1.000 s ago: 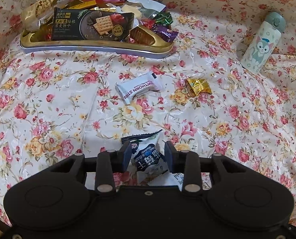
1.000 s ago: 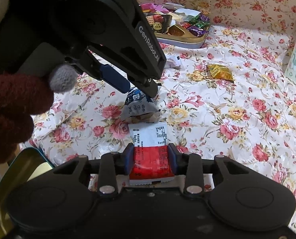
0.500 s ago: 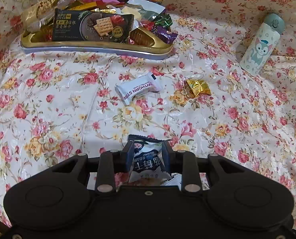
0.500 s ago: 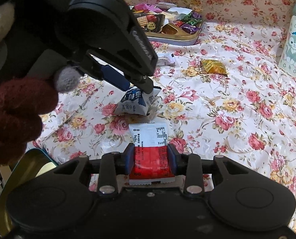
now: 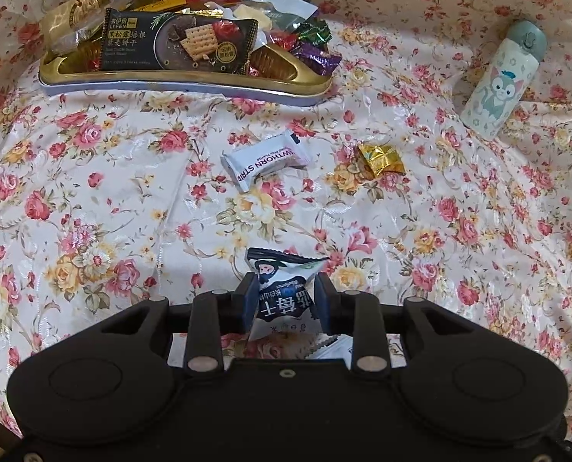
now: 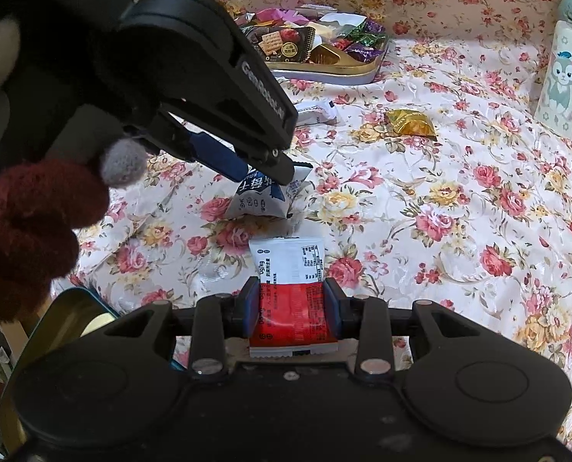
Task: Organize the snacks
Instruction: 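Carry the dark blue and red-white packets over the gold floor tray with both tools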
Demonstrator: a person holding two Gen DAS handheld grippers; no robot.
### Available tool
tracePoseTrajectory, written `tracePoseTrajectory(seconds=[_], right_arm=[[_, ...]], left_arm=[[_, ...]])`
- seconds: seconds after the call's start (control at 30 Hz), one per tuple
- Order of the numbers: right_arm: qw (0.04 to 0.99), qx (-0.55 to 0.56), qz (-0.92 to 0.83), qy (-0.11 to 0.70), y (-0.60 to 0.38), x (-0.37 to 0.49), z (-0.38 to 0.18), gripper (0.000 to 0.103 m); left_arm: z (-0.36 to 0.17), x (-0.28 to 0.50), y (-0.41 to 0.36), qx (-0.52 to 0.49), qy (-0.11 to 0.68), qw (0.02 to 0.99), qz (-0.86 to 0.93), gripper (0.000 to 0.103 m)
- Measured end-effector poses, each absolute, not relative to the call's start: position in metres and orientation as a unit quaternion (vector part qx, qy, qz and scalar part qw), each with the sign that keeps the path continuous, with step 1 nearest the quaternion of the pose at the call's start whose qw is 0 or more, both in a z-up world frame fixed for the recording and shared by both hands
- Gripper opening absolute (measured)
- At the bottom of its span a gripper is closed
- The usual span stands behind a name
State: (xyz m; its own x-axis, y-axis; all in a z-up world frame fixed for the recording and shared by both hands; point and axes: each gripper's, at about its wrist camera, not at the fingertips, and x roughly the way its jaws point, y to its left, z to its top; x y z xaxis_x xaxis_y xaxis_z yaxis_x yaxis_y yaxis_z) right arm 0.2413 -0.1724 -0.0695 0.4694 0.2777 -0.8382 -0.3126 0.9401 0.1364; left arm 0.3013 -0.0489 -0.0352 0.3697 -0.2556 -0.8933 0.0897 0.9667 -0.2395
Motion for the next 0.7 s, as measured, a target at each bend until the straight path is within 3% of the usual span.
tracePoseTrajectory(seconds=[0.33,0.7], right_arm=[[0.862,-0.002,0.157,0.482,-0.178,0.238,-0.065,0.037],[0.875,0.013,0.142,0.462,-0.180,0.206,-0.038,0.037]], left_arm=[[-0.035,0.297,-0.052,-0.072,0.548,0.826,-0.109,0.038],[-0.001,0.253,-0.041,-0.052,0.512,0.852,-0.095,0.038]])
